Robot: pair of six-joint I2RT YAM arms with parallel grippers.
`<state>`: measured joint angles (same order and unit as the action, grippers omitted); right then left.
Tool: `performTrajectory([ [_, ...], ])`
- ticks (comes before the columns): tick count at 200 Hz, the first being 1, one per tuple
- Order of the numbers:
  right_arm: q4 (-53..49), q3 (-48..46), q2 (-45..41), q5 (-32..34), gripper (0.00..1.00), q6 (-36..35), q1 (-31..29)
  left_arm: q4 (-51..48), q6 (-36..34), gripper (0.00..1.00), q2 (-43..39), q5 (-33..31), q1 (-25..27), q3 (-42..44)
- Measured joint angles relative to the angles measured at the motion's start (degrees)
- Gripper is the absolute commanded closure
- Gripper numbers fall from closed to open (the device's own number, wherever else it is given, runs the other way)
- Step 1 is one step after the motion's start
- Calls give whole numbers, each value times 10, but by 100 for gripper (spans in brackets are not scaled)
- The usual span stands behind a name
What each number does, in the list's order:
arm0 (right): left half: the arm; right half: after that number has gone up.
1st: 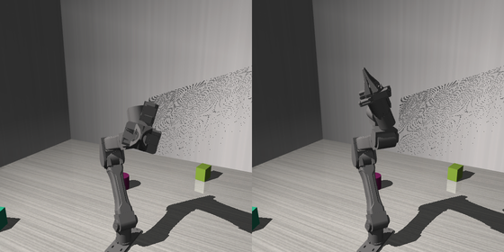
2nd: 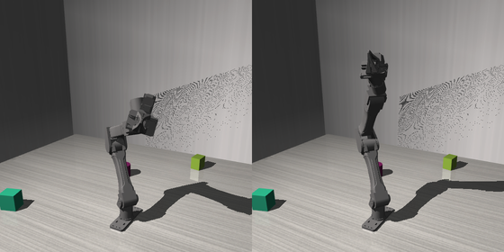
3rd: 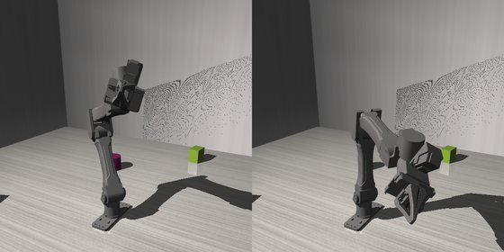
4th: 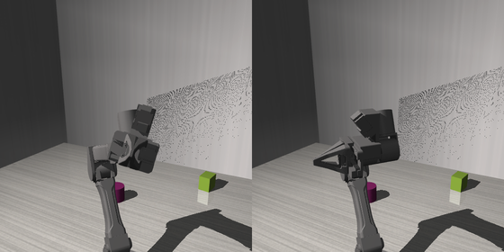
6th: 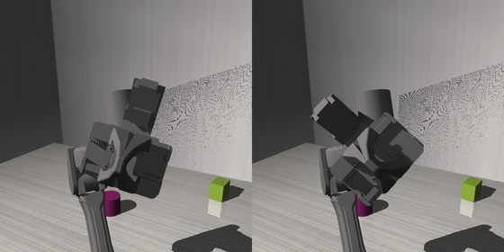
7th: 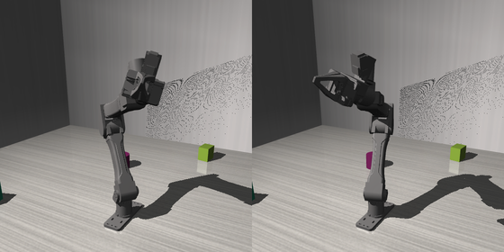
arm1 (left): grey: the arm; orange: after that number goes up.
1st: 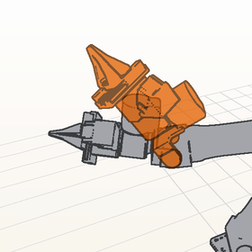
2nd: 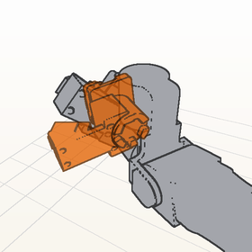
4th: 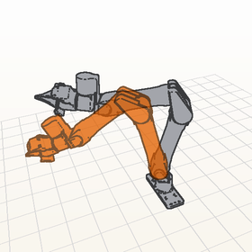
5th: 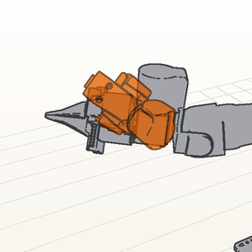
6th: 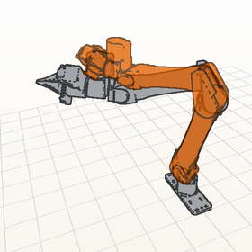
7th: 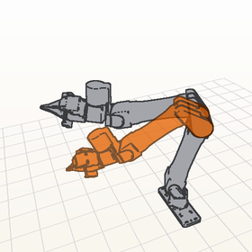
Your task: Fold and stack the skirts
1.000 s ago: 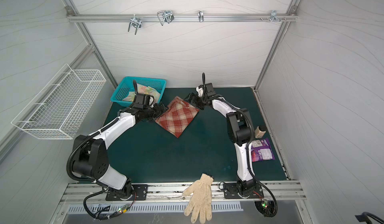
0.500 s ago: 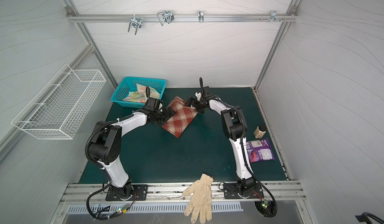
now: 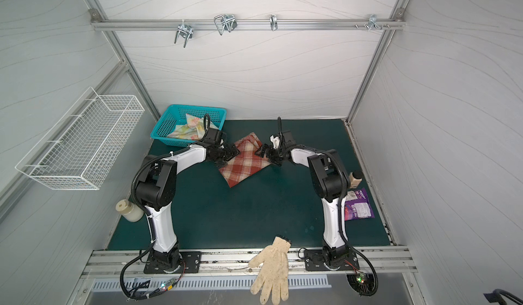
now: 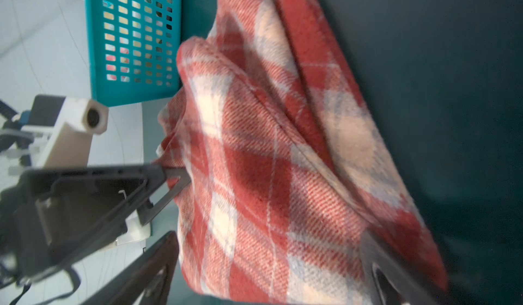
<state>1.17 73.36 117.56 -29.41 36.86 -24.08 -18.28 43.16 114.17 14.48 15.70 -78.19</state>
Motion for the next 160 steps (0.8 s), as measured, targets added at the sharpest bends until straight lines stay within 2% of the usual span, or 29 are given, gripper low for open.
performTrajectory([
  [44,94,-164,-100,17,1,52,-43,-32,-33,7,22,-18,0,-38],
  [81,95,-227,-162,53,1,65,-85,-58,-63,7,40,-25,2,-70],
  [113,7,-207,-202,109,1,29,-88,-61,-78,6,33,-27,4,-67],
  [160,-111,-79,-205,201,1,-63,-83,-58,-75,5,-54,-6,5,-33],
])
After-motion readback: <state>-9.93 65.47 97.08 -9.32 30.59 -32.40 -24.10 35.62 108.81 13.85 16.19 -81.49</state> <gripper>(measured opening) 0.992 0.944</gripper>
